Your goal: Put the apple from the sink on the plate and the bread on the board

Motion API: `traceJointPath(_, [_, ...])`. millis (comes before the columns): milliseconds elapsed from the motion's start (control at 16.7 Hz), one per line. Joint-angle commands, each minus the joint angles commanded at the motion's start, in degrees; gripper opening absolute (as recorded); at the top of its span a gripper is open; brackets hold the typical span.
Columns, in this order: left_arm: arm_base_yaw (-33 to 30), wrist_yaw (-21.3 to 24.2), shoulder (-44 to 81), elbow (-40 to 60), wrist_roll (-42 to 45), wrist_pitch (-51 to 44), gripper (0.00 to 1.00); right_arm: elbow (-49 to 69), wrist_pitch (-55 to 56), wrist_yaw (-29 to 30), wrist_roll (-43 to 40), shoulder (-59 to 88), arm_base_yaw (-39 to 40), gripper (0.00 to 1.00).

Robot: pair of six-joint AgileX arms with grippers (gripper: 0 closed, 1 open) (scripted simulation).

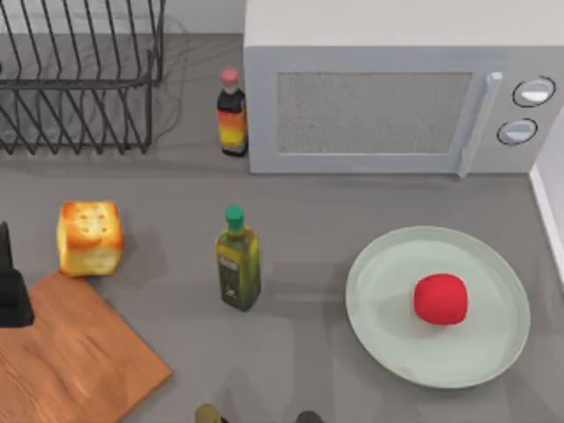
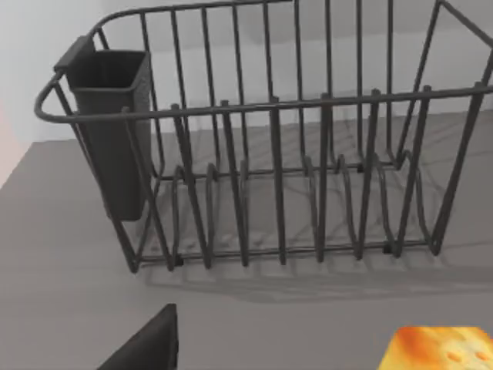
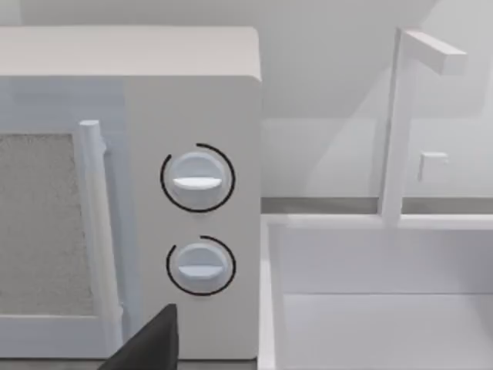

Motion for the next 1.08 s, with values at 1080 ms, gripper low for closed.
traceJointPath(1080, [-14.7, -11.9, 86.1, 69.8, 33.7, -55.3, 1.0, 0.0, 0.0, 0.0, 0.0, 0.0, 0.0, 1.0])
